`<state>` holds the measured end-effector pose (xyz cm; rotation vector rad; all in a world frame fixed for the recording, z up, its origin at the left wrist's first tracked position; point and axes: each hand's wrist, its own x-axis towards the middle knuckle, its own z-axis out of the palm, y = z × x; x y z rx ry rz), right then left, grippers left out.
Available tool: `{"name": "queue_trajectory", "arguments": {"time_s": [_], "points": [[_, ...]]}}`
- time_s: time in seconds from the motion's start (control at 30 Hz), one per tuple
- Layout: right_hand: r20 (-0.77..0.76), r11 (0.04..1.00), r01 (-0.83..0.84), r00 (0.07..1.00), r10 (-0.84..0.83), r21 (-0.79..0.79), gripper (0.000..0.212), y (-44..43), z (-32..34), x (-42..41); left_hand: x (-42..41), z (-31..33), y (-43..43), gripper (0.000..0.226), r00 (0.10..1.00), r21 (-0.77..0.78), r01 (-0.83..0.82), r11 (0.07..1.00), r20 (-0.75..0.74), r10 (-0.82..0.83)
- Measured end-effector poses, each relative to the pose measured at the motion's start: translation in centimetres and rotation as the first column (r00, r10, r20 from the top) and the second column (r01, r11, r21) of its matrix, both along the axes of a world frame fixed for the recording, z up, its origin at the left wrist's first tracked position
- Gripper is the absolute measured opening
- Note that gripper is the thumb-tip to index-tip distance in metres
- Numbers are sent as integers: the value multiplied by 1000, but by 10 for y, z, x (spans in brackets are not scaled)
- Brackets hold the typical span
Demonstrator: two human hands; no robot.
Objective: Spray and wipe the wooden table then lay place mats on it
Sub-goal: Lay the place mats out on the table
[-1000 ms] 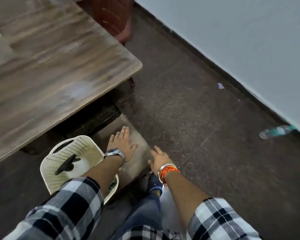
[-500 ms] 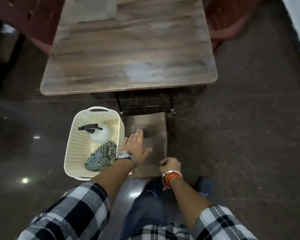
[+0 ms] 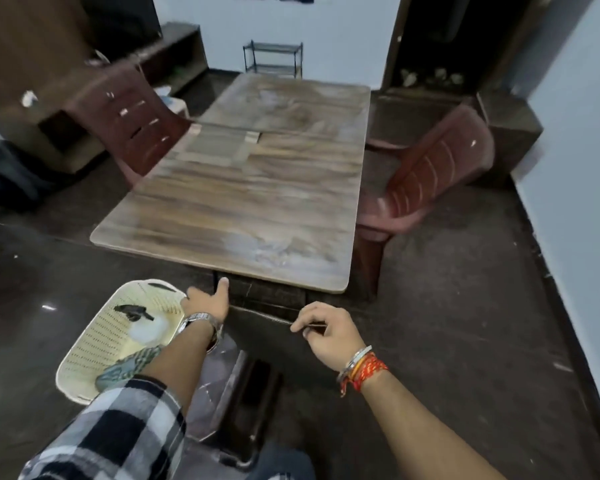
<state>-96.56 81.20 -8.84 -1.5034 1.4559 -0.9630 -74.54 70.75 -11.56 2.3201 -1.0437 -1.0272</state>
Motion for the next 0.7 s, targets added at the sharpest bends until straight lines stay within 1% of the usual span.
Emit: {"name": "queue_trajectory", "arguments": {"time_s": [0.07, 0.13, 0.23, 0.27, 0.33, 0.4, 0.5, 0.6, 0.7], "points": [[3, 998, -32, 999, 33, -61, 47, -22, 21, -14, -8, 16, -14, 88, 998, 5, -58, 998, -28, 58], [18, 995, -18, 1000, 20, -100, 50, -49, 39, -28, -12, 31, -35, 86, 994, -35, -101, 994, -42, 99], [87, 993, 35, 996, -25, -115, 37, -93, 58, -50, -23, 58, -69, 79, 989, -135, -151, 979, -29, 148], [109, 991, 77, 992, -65, -109, 33, -110, 63, -56, -29, 66, -82, 77, 984, -173, -181, 968, -37, 177], [185, 967, 247, 955, -231, -68, 39, -141, 70, -69, -42, 81, -108, 76, 968, -226, -252, 941, -45, 248], [231, 905, 424, 884, -406, -35, 46, -169, 75, -78, -57, 94, -135, 78, 956, -257, -293, 921, -77, 283], [254, 796, 602, 780, -572, -59, 42, -210, 90, -91, -83, 107, -179, 82, 935, -252, -343, 905, -181, 305], [213, 718, 688, 721, -660, -106, 33, -248, 99, -104, -106, 116, -214, 87, 890, -247, -424, 872, -290, 350], [199, 711, 689, 723, -661, -140, 24, -284, 99, -116, -131, 119, -250, 84, 870, -282, -404, 870, -413, 270]]}}
